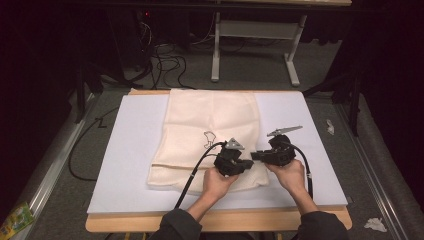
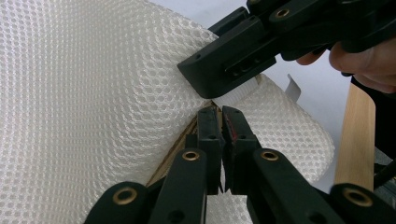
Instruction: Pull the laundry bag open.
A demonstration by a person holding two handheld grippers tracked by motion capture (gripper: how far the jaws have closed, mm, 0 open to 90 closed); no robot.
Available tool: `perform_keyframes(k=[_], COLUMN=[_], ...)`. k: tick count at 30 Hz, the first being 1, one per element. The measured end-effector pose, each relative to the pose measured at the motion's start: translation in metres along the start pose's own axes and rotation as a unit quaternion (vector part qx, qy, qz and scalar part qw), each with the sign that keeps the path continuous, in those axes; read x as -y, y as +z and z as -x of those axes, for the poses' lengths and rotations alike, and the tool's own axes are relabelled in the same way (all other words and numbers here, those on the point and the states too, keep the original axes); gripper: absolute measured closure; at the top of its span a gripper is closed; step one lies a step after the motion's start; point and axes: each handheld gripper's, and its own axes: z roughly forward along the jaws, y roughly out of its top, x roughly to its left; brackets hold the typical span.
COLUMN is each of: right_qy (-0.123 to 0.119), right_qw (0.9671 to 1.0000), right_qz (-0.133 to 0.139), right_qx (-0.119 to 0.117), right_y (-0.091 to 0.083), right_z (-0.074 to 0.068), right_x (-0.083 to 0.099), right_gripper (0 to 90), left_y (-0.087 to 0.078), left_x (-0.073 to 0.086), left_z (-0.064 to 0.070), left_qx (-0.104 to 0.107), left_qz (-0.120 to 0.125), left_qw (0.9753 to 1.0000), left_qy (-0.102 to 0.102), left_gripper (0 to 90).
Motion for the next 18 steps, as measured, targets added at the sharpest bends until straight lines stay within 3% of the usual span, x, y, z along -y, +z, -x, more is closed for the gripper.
perform_keyframes(k=[18], right_qy=[-0.007], right_qw=[1.0], right_qz=[-0.004], right_qx=[-0.004], right_y=[0.0011], right_z=[-0.0016], right_x=[-0.0011], right_gripper=[86.8], left_y=[-0.0053], left_x=[-0.0006], left_z=[-0.0016], left_qx=[-0.005], left_qz=[-0.014], left_qw=[0.9999], left_qy=[-0.008], left_gripper=[87.2])
